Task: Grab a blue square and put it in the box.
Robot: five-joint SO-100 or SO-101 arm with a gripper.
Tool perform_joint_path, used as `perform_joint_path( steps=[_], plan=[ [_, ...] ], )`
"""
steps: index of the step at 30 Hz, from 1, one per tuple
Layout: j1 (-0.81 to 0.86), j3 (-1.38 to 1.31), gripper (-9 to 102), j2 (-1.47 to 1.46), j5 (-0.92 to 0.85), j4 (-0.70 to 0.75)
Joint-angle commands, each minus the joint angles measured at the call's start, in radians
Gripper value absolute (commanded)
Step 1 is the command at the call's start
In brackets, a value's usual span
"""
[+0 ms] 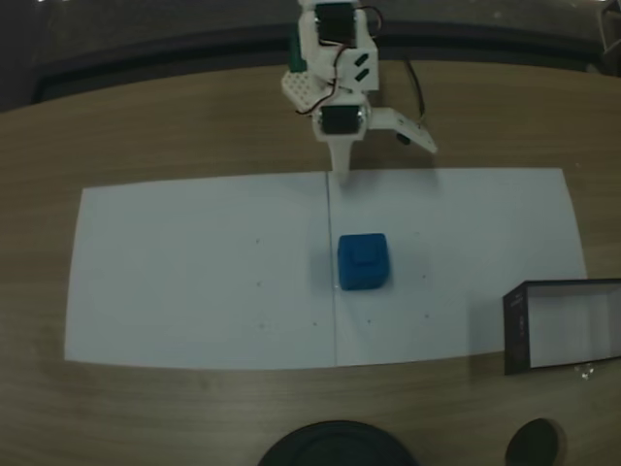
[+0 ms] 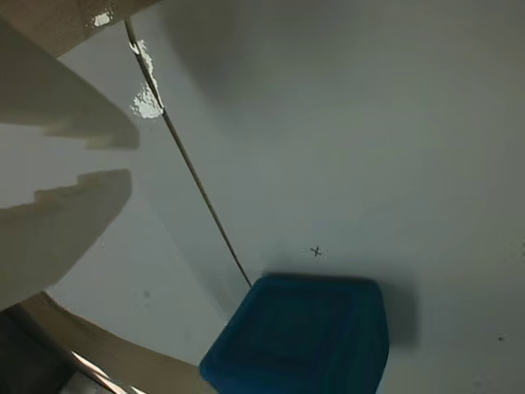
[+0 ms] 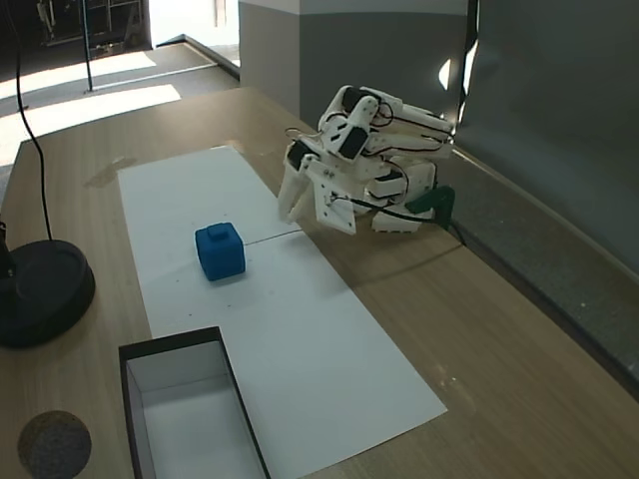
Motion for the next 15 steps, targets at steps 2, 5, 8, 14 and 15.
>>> perform_joint_path(
  steps=[2,5,8,14,15],
  plan=[
    [0.025,-0.106,15,0.025,0.003,-0.158],
    [-0.017,-0.196,25,0.018,0.003,-0.187],
    [-0.081,-0.296,22,-0.018,0.005,-0.186],
    [-0.087,-0.532,23,-0.362,0.000,-0.186],
    [-0.089,-0.580,25,-0.443,-0.014,-0.183]
  ],
)
